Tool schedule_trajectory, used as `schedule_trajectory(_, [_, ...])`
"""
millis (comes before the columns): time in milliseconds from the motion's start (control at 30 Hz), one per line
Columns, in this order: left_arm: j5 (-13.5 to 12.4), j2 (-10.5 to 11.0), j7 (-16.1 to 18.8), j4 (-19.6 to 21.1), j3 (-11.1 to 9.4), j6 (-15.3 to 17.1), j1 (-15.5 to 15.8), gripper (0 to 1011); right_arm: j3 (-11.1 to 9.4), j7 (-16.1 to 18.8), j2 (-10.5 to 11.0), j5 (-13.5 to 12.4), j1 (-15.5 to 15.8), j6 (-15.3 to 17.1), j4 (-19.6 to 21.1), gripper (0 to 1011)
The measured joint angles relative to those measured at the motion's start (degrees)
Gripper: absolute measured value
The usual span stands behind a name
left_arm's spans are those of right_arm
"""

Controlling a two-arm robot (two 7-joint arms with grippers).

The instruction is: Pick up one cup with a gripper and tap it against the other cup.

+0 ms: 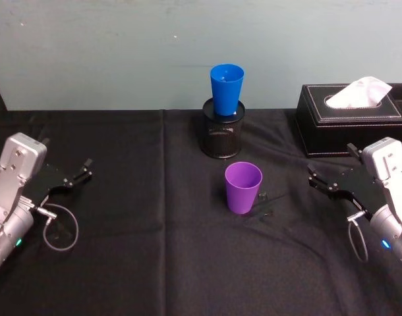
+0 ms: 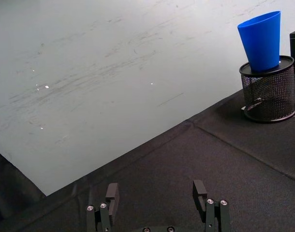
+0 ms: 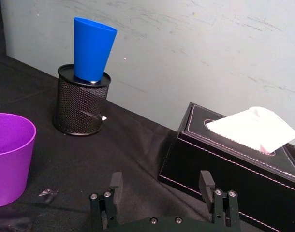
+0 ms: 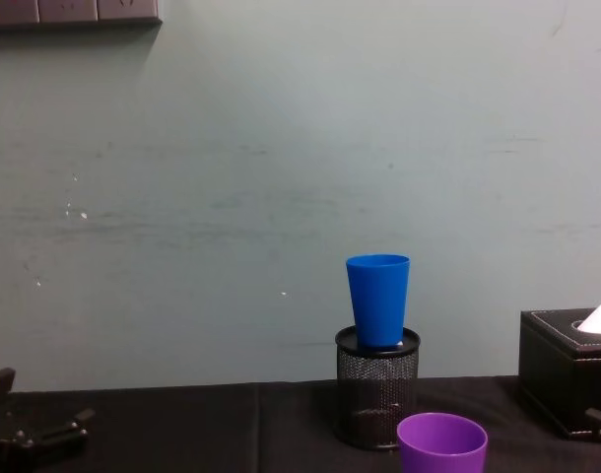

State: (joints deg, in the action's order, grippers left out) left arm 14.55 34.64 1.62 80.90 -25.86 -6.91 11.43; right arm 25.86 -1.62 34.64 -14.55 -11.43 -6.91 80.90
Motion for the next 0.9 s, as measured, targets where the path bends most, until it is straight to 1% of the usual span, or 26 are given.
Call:
schedule_trajectory(400, [0.0,0.0,0.0,0.0,0.0,0.0,0.0,1000,0.0,0.0,0.0,0.0,0.0,0.0,-0.01,1003])
schedule_trajectory(467, [0.0,0.0,0.0,0.0,0.0,0.0,0.0,1000,-0.26,0.14,0.0,-0.23,0.47,-0.28,0.32,1003])
schedule_trajectory(500, [0.01,0.0,0.0,0.0,0.0,0.0,0.0,1000,-0.49,1.01,-0.06,-0.94,1.42,-0.86,0.98,1003])
schedule_trajectory(567, [0.0,0.0,0.0,0.0,0.0,0.0,0.0,1000,-0.62,2.34,-0.08,-1.82,2.28,-1.45,1.68,1003])
schedule_trajectory(600, [0.01,0.0,0.0,0.0,0.0,0.0,0.0,1000,-0.62,4.14,-0.18,-2.95,2.93,-1.98,2.17,1003])
schedule_trajectory(667, [0.0,0.0,0.0,0.0,0.0,0.0,0.0,1000,-0.62,6.19,-0.47,-4.44,3.42,-2.53,2.37,1003])
schedule_trajectory(700, [0.0,0.0,0.0,0.0,0.0,0.0,0.0,1000,-0.62,8.16,-0.93,-5.92,3.68,-2.94,2.37,1003])
schedule_trajectory(767, [0.0,0.0,0.0,0.0,0.0,0.0,0.0,1000,-0.52,10.56,-1.76,-7.59,3.82,-3.35,2.13,1003])
schedule_trajectory(800, [0.0,0.0,0.0,0.0,0.0,0.0,0.0,1000,-0.52,10.56,-1.76,-7.59,3.82,-3.35,2.13,1003])
schedule_trajectory(833, [0.0,0.0,0.0,0.0,0.0,0.0,0.0,1000,-0.36,11.8,-2.3,-8.3,3.82,-3.41,1.96,1003])
schedule_trajectory(900, [0.0,0.0,0.0,0.0,0.0,0.0,0.0,1000,-0.14,13.09,-3.06,-8.9,3.78,-3.39,1.84,1003])
